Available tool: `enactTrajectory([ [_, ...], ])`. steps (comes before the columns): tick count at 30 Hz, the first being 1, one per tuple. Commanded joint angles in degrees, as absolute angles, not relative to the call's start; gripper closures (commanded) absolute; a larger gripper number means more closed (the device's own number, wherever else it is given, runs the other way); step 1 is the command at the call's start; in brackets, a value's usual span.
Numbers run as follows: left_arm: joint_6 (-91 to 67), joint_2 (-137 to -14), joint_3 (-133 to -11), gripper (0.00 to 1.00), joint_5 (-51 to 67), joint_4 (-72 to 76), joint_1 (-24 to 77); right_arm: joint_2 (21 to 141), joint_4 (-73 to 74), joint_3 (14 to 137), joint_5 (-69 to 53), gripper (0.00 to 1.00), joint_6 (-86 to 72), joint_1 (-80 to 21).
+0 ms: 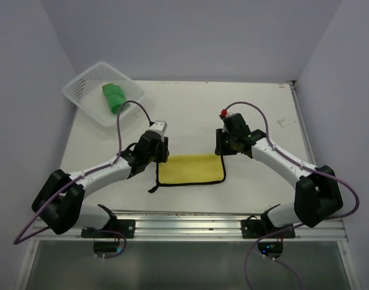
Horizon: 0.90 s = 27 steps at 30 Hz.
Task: Roll the towels
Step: Fold the towel
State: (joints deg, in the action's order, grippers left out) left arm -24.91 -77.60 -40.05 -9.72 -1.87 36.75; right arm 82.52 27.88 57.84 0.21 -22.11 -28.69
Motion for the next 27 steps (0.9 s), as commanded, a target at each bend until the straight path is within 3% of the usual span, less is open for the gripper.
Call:
enactTrajectory([
  [1, -25.6, -75.9, -39.7, 0.59, -10.3, -4.7, 36.2, 80.3, 30.8, 53.8, -0.7, 0.64, -26.2, -27.4],
  [13, -30.1, -74.8, -32.5, 0.58, -12.2, -4.0, 35.7, 83.9, 25.2, 47.3, -6.6, 0.6, -29.0, -24.5],
  [27, -30.4, -75.8, -31.1, 0.57, -12.7, -3.7, 33.1, 91.3, 20.4, 45.9, -2.2, 0.67, -29.4, -24.5],
])
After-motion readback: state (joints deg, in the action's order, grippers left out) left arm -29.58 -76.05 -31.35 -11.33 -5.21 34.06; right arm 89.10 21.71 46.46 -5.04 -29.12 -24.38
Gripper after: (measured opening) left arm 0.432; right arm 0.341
